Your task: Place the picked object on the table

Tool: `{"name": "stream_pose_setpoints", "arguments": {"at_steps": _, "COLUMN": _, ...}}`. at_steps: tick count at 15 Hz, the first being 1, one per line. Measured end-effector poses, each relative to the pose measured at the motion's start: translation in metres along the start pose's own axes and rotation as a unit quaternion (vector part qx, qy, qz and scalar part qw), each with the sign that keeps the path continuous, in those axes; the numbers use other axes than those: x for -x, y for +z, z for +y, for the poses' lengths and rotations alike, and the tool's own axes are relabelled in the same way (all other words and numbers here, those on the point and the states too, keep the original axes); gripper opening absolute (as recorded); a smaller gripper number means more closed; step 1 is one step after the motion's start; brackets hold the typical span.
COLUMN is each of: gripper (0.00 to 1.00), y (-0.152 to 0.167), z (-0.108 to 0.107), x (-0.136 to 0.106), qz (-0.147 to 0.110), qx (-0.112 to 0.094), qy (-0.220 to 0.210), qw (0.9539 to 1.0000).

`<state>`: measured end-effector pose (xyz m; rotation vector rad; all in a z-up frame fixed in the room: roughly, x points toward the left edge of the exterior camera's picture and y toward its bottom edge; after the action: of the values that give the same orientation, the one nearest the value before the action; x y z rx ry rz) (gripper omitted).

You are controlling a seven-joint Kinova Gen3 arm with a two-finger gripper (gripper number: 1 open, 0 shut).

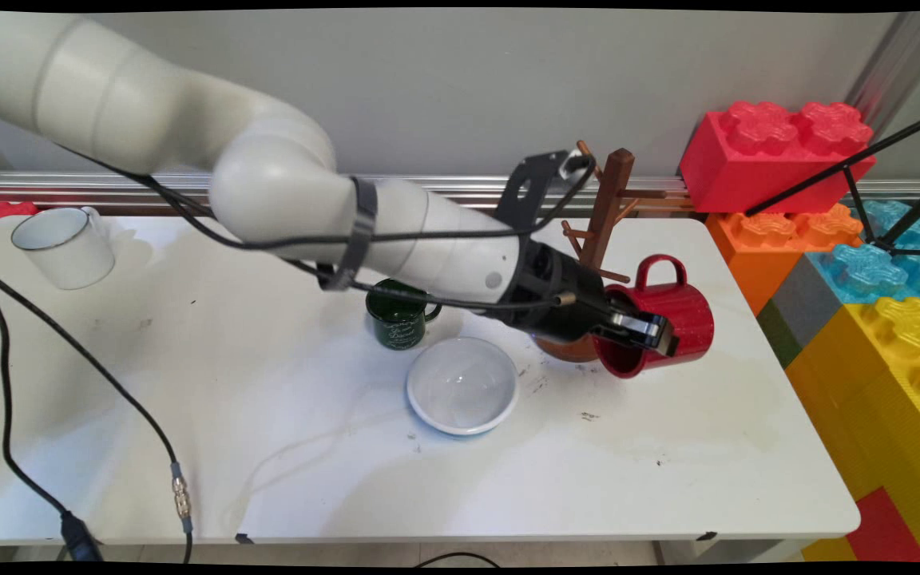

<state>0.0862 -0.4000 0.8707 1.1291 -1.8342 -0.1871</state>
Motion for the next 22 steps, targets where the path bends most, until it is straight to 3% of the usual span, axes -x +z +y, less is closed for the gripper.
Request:
{"name": "stream_pose_setpoints", "arguments": {"at_steps": 12, "gripper": 0.0, "y": -0.065, "z": 0.02, "x": -0.045, "qz": -0.054, "qx": -0.062, "qy": 0.033, "qw": 0.9961}}
{"name": "stream_pose_setpoints", "arguments": {"at_steps": 22, "gripper": 0.0, "y": -0.126, "z": 0.037, "x": -0.068, "qz": -0.129, "qx": -0.123, "qy": 0.06, "qw": 0.9822}}
